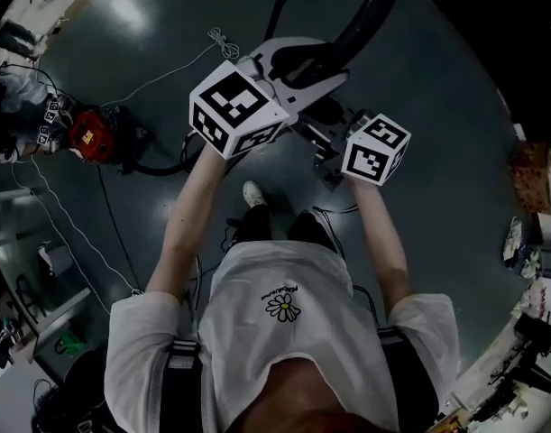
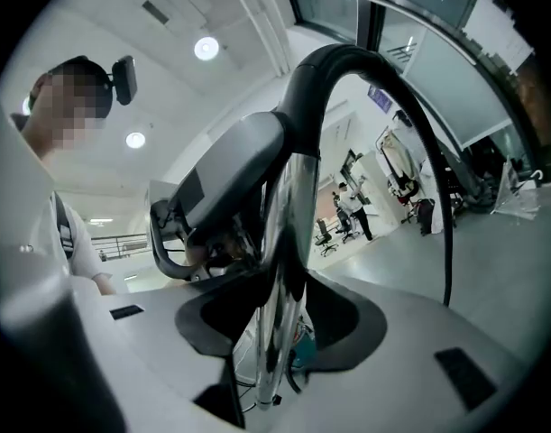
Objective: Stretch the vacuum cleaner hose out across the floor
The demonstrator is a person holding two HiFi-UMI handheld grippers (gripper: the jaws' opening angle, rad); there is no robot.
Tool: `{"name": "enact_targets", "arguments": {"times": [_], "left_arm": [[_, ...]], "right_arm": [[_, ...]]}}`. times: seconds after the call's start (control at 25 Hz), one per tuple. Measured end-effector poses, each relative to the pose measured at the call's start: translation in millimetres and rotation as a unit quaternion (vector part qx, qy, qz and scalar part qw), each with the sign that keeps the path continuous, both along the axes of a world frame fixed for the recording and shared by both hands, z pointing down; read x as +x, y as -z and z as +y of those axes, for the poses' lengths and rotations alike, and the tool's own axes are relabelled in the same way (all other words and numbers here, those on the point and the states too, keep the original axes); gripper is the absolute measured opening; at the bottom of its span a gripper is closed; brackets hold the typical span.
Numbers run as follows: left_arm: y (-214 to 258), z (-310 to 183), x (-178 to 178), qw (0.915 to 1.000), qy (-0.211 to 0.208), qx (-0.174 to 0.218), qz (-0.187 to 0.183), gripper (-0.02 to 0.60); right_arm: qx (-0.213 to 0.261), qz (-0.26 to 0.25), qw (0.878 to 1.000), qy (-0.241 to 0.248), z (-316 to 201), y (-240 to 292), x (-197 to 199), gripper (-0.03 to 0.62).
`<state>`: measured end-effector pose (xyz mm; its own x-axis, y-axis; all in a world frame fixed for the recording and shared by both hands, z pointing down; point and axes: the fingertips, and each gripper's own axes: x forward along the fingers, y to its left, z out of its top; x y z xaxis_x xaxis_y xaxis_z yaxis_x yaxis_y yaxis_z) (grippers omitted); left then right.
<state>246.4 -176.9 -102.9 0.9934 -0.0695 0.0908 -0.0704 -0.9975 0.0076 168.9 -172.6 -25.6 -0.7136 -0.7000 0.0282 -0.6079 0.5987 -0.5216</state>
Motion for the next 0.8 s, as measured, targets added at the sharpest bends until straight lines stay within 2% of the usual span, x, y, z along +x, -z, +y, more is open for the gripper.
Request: {"name": "enact_targets", "arguments": {"times": [0.2,0.4,0.64,0.8], "left_arm": [[-14,125,62,0.9969,-0.071,0.020,-0.026,0.172],[-37,243,107,0.9934,-0.108,0.018,-0.036,0.172],[-70,349,126,0.9912,-0.120,-0.012,-0.054,0.172],[-90,422,123,0.9882,-0.138,-0.007,-0.065,0.170]], "right_arm": [[-0.011,-0.010,0.997,-0.076,110,-13,59,0.155],[-0.051,-0.004,0.995,-0.087,222,-37,102,0.155],[-0.093,-0.002,0.991,-0.092,331,-68,120,0.155],[-0.123,0.019,0.987,-0.101,401,-92,118,0.155]]}}
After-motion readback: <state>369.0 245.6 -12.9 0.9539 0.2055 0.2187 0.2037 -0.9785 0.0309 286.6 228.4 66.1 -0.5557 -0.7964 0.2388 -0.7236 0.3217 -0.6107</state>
